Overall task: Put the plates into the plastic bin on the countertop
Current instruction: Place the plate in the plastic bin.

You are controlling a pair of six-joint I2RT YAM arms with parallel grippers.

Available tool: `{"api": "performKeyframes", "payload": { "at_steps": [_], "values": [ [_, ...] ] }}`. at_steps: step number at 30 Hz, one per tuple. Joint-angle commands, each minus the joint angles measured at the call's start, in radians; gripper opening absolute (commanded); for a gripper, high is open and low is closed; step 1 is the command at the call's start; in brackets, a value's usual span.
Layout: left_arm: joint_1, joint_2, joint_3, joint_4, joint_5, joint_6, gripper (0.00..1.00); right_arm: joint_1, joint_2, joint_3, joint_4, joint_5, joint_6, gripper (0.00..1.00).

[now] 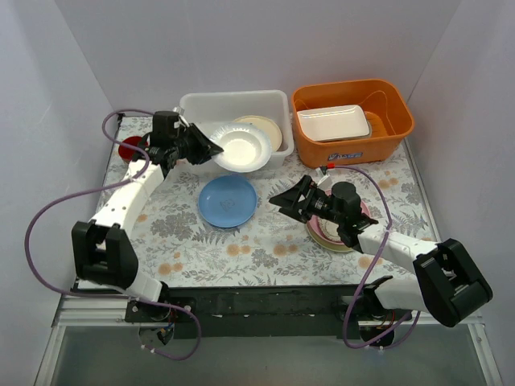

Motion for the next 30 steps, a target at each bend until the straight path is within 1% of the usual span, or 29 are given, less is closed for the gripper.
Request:
{"api": "performKeyframes", "payload": {
  "at_steps": [1, 2, 7, 8, 11, 12, 14, 15, 19, 26, 30],
  "values": [
    [-0.001, 0.092, 0.170, 0.015, 0.059, 0.037, 0.00, -0.010, 0.018, -0.001, 0.106, -0.036, 0.014, 0.98],
    [-0.002, 0.139, 0.219, 0.011, 0.062, 0.042, 0.00, -0.010, 0.021, 0.001, 0.107, -0.036, 0.014, 0.98],
    [-0.002, 0.276, 0.371, -0.009, 0.062, 0.039, 0.00, -0.012, 0.052, -0.002, 0.135, -0.034, 0.020, 0.98],
    [-0.001, 0.333, 0.432, -0.017, 0.064, 0.040, 0.00, -0.012, 0.060, 0.001, 0.137, -0.037, 0.020, 0.98],
    [-0.002, 0.411, 0.515, -0.025, 0.076, 0.029, 0.00, -0.013, 0.087, 0.005, 0.146, -0.056, 0.020, 0.98],
    [-0.001, 0.465, 0.572, -0.025, 0.081, 0.017, 0.00, -0.015, 0.092, 0.004, 0.156, -0.059, 0.021, 0.98],
    [-0.001, 0.519, 0.632, -0.032, 0.088, 0.011, 0.00, -0.018, 0.107, -0.004, 0.173, -0.066, 0.029, 0.98],
    [-0.002, 0.572, 0.693, -0.043, 0.090, 0.006, 0.00, -0.018, 0.112, -0.007, 0.186, -0.068, 0.035, 0.98],
    [-0.002, 0.670, 0.806, -0.057, 0.096, -0.020, 0.00, -0.019, 0.136, -0.015, 0.221, -0.079, 0.052, 0.98],
    [-0.001, 0.750, 0.905, -0.052, 0.076, -0.040, 0.00, -0.023, 0.144, -0.012, 0.229, -0.086, 0.050, 0.98],
    [-0.002, 0.773, 0.908, -0.065, 0.067, -0.040, 0.00, -0.026, 0.153, -0.009, 0.229, -0.089, 0.050, 0.98]
  ]
}}
